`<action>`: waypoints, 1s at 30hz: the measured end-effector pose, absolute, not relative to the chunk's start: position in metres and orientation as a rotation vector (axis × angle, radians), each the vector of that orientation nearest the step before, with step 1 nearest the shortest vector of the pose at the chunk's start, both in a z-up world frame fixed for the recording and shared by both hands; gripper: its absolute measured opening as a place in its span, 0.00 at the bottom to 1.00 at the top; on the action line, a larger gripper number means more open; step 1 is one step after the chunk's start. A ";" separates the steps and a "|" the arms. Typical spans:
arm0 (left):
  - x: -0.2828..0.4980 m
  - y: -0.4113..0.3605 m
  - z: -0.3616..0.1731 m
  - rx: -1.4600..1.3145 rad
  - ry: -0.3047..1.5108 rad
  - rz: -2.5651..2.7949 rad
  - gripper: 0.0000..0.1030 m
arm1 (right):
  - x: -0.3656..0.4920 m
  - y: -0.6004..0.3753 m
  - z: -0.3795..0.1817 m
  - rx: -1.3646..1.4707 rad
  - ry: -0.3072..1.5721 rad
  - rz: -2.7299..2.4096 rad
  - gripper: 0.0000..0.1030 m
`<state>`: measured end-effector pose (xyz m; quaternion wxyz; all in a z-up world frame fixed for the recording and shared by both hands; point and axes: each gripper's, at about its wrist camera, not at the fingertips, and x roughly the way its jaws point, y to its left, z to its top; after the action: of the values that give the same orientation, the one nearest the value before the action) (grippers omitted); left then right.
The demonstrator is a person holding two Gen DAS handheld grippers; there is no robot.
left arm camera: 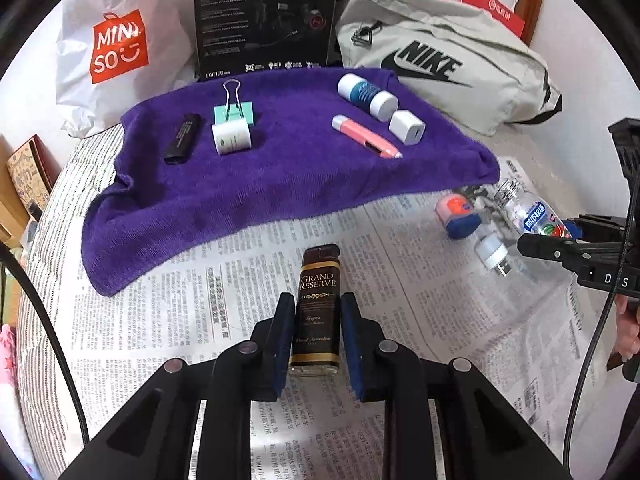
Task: Organize rigid objects
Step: 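Grasp the clear watermelon-label candy jar with the right gripper while the left holds the bottle, then carry the bottle onto the towel with the left gripper while the right carries the jar there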
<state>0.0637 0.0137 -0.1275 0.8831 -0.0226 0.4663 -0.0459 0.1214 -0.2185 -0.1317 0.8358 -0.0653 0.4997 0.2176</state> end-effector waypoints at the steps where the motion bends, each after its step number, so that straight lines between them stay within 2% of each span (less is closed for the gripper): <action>1: 0.064 0.015 -0.126 -0.055 0.969 -0.097 0.22 | 0.121 -0.219 -0.129 -0.135 1.053 0.466 0.40; 9: 0.069 0.032 -0.114 -0.121 0.971 -0.136 0.20 | 0.123 -0.203 -0.110 -0.146 1.031 0.533 0.40; 18: 0.076 0.022 -0.141 -0.018 1.042 -0.125 0.21 | 0.127 -0.192 -0.117 -0.144 1.047 0.559 0.40; 25: 0.085 0.010 -0.144 0.055 1.049 -0.112 0.24 | 0.127 -0.195 -0.114 -0.143 1.043 0.559 0.40; 30: 0.095 0.011 -0.144 0.033 1.051 -0.117 0.22 | 0.125 -0.193 -0.119 -0.151 1.053 0.565 0.40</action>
<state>0.0950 0.0113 -0.1436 0.8633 0.0158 0.5014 -0.0560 0.1247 -0.1934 -0.1188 0.8239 -0.0709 0.4954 0.2659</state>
